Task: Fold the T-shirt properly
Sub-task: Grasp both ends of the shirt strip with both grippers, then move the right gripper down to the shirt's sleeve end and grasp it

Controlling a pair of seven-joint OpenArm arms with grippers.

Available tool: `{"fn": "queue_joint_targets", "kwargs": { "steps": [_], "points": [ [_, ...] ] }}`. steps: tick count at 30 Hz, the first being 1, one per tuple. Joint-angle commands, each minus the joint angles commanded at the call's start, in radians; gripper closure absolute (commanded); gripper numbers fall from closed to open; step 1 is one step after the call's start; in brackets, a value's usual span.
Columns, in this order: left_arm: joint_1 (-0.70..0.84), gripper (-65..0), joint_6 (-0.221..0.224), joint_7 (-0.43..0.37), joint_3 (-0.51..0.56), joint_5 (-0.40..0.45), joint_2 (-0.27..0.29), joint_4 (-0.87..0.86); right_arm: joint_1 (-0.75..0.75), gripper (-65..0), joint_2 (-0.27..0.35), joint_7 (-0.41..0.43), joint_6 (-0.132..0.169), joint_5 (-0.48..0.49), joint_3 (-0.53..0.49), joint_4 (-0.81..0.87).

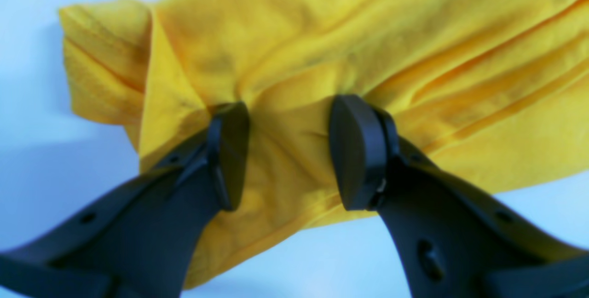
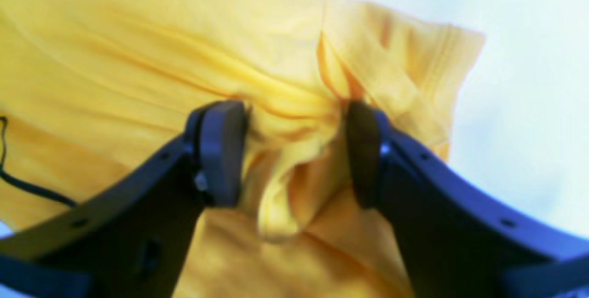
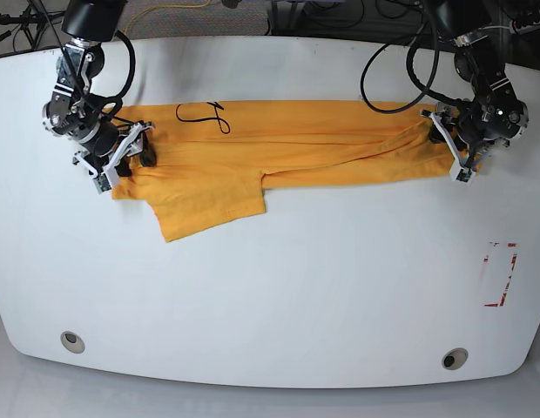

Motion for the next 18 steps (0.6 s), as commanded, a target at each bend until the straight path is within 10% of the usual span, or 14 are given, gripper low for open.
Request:
{"fn": "queue_joint_targets", "kwargs": {
  "steps": [18],
  "points": [
    [-0.006, -28.1, 0.000, 0.028, -0.003, -0.005, 0.000, 0.078, 0.152, -33.3, -0.141, -0.196, 0.000, -0.041, -0.008, 0.224]
  ]
}}
